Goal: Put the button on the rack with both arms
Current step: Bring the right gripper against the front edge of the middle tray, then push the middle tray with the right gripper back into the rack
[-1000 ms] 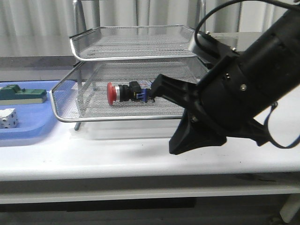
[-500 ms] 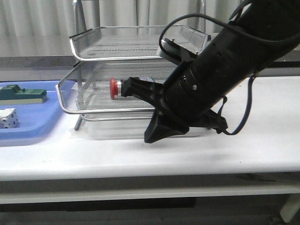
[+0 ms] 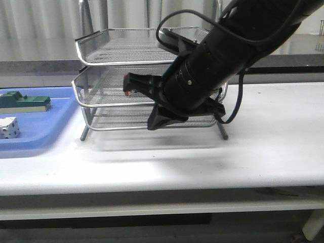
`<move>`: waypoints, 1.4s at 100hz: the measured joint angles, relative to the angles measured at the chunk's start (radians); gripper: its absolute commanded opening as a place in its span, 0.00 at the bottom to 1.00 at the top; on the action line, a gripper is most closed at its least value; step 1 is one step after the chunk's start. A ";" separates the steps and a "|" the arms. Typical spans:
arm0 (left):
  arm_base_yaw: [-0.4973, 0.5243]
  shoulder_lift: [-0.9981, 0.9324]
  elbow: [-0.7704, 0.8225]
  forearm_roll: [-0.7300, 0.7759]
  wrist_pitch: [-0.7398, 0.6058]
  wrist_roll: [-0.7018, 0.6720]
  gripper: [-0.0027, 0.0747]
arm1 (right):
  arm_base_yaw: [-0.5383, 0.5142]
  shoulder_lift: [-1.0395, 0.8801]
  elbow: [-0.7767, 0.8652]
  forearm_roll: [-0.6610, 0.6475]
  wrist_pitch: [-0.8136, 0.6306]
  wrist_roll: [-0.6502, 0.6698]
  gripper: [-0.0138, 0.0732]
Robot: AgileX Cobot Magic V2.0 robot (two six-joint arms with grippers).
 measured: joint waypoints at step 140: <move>0.000 0.000 0.000 0.000 0.000 0.000 0.01 | -0.024 -0.169 0.025 -0.103 0.150 -0.002 0.09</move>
